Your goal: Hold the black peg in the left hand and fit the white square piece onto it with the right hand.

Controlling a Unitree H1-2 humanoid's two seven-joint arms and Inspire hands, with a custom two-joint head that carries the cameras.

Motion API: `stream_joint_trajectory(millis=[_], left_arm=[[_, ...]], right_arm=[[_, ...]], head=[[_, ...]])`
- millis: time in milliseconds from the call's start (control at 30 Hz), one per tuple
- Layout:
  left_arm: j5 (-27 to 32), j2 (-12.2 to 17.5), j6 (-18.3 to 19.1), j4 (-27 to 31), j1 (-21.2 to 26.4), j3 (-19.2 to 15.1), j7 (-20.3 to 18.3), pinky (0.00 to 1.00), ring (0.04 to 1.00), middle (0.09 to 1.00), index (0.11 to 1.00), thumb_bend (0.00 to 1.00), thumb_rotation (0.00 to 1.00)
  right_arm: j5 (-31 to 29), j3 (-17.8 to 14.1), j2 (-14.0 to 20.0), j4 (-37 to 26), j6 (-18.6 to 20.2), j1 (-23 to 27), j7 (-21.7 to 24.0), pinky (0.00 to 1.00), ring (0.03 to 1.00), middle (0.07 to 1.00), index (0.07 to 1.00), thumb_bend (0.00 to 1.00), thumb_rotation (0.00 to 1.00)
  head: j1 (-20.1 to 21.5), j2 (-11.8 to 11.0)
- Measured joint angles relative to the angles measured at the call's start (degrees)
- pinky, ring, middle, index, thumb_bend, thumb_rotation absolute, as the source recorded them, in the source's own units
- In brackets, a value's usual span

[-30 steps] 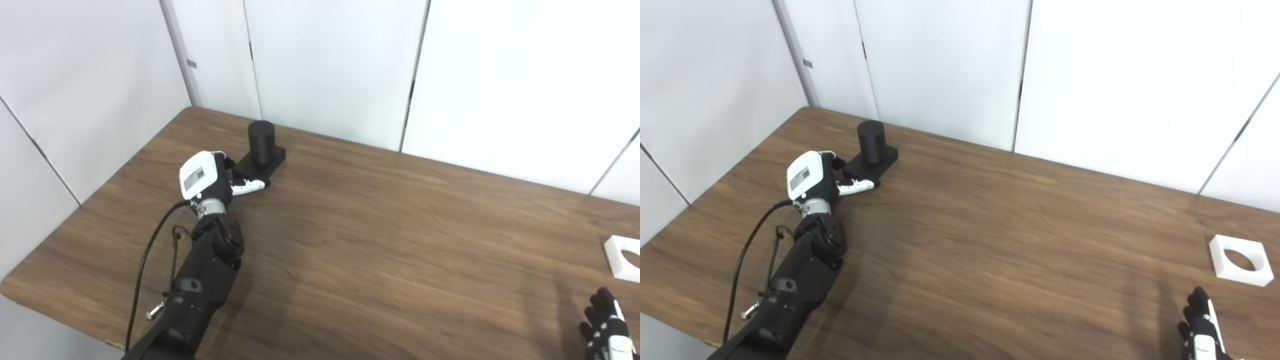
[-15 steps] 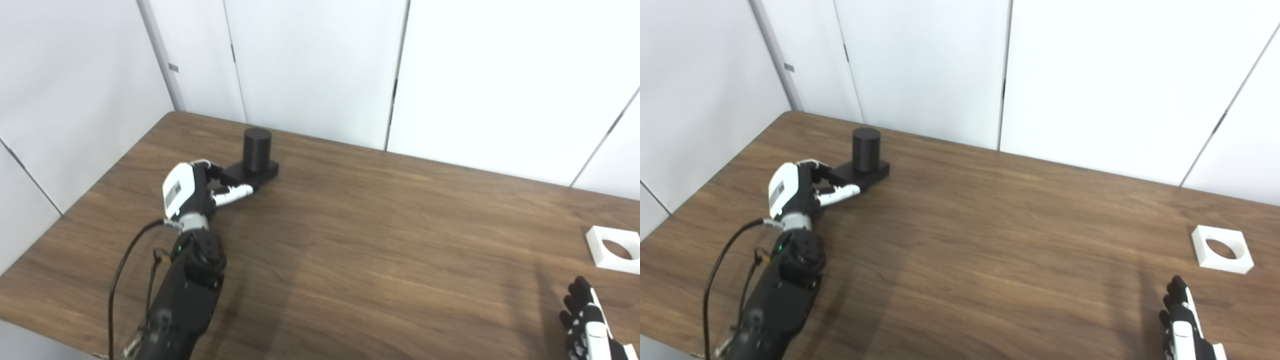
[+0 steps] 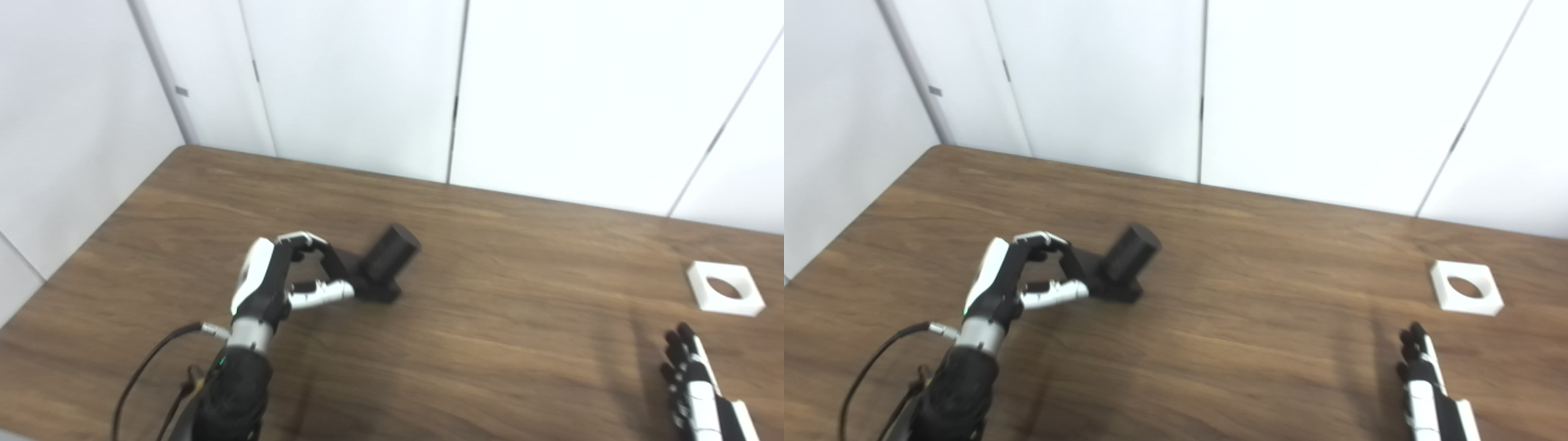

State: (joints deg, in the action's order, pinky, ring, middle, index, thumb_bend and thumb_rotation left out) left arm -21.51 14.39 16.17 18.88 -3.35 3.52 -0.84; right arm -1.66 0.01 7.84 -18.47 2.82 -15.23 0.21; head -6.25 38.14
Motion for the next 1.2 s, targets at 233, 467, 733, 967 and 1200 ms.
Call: stream_joint_trajectory(millis=[233, 467, 733, 967, 1200], left_arm=[[3.61, 1.58, -8.0, -0.7, -3.94, 4.12, -5.32, 0.82, 0.832, 0.767, 0.487, 0.52, 0.06], [6.26, 2.52, -14.04, -2.65, -4.08, 7.27, -8.46, 0.78, 0.824, 0.767, 0.486, 0.52, 0.05], [0.13, 5.3, -18.17, -4.09, -3.52, 11.86, -8.69, 0.76, 0.826, 0.766, 0.486, 0.52, 0.05], [-11.09, 6.15, -22.04, -5.61, -2.95, 14.23, -5.38, 0.75, 0.811, 0.763, 0.487, 0.52, 0.05], [-22.46, 6.23, -24.69, -9.5, -1.29, 17.19, -0.23, 0.85, 0.795, 0.746, 0.487, 0.52, 0.05]], right_arm=[[1.0, 0.26, -0.08, 0.84, -1.12, 0.02, -0.63, 1.0, 1.0, 0.948, 0.979, 0.54, 1.0], [1.29, 0.88, -0.22, 0.65, -0.62, 0.02, -1.94, 1.0, 1.0, 0.944, 0.972, 0.56, 1.0], [2.52, 1.79, -0.29, 0.23, 0.27, 0.13, -2.97, 1.0, 0.988, 0.93, 0.957, 0.56, 1.0], [3.52, 2.47, -0.32, -0.68, 1.78, 0.19, -3.88, 1.0, 0.967, 0.913, 0.945, 0.59, 1.0], [3.5, 2.63, -0.31, -0.9, 2.31, 0.28, -4.15, 1.0, 0.964, 0.912, 0.939, 0.6, 1.0]], head=[[2.99, 1.23], [5.98, 2.99], [9.14, 5.19], [10.99, 6.33], [12.22, 7.3]])
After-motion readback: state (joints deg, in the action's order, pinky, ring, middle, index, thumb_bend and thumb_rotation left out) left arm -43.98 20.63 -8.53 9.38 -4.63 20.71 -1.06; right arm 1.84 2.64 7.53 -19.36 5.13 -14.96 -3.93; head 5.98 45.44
